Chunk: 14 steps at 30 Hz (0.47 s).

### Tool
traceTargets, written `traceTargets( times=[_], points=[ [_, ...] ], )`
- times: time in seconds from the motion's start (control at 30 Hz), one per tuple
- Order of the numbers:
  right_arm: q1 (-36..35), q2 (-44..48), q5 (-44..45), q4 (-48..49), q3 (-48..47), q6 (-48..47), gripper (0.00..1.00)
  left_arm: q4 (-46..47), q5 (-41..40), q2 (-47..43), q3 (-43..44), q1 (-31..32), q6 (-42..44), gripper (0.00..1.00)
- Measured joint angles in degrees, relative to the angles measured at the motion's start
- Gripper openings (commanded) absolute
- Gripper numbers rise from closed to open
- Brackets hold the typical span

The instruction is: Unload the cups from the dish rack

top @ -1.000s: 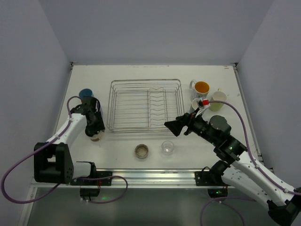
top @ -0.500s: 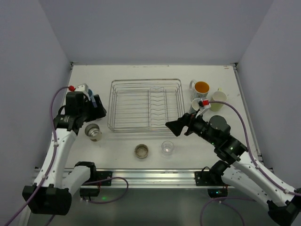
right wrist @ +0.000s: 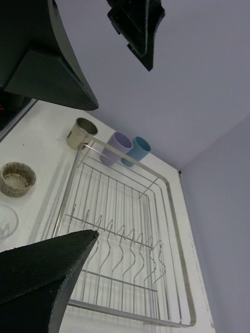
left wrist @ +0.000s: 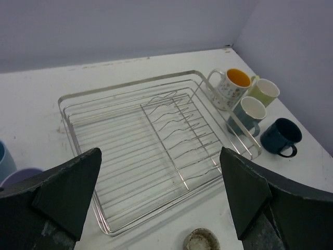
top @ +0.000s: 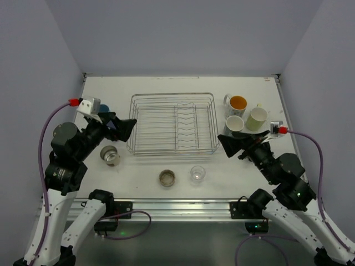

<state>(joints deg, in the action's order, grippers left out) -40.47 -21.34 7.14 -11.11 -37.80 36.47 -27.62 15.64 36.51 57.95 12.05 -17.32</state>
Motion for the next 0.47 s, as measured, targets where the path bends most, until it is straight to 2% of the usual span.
traceTargets(
  times=[0.23,0.47],
  points=[
    [0.0,8.11,6.82,-3.21,-2.34,-0.33,0.99,4.63,2.73,-1.14,-0.02,1.7,1.38,1.0],
    [0.0,16.52,9.01,-4.59,-1.11,-0.48,0.99,10.12,3.45,-5.79,-3.15,1.9,1.44,1.0]
  ],
)
